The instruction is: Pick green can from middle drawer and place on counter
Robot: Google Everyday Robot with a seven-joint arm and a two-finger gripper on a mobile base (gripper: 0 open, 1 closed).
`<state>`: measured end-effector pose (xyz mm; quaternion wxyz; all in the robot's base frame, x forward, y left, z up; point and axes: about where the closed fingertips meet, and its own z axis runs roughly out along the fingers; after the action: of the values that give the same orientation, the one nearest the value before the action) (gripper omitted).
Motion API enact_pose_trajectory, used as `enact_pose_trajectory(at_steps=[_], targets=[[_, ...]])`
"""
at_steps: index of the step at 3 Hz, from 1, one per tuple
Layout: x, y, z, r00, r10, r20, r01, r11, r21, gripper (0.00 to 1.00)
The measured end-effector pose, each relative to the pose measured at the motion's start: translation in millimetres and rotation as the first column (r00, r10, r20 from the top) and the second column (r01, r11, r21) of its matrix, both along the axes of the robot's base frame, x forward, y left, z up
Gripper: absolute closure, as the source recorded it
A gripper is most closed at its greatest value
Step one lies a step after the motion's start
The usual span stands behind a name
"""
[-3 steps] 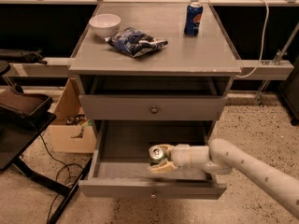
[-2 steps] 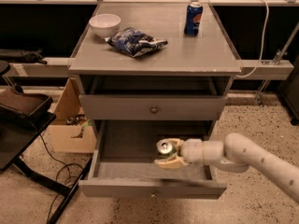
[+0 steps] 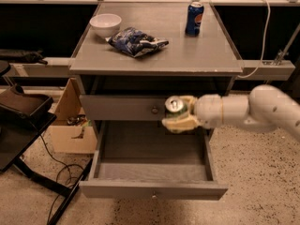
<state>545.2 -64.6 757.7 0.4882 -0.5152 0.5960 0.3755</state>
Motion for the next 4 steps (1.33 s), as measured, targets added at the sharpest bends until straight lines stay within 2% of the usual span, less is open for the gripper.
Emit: enact_pose_trajectory(at_steps=[1, 2, 3, 4], targets=[[35, -1, 82, 0.9987, -0.035, 0.039, 0.035, 0.999, 0.004, 1.00], [81, -2, 147, 0.9908, -0.125, 0.052, 0.123, 0.991, 0.056, 1.00], [128, -15, 182, 0.9613, -0.273, 0.037, 0.267, 0.956, 0.121, 1.00], [188, -56, 178, 0.8987, -0.438, 0.004, 0.430, 0.883, 0.190, 1.00]])
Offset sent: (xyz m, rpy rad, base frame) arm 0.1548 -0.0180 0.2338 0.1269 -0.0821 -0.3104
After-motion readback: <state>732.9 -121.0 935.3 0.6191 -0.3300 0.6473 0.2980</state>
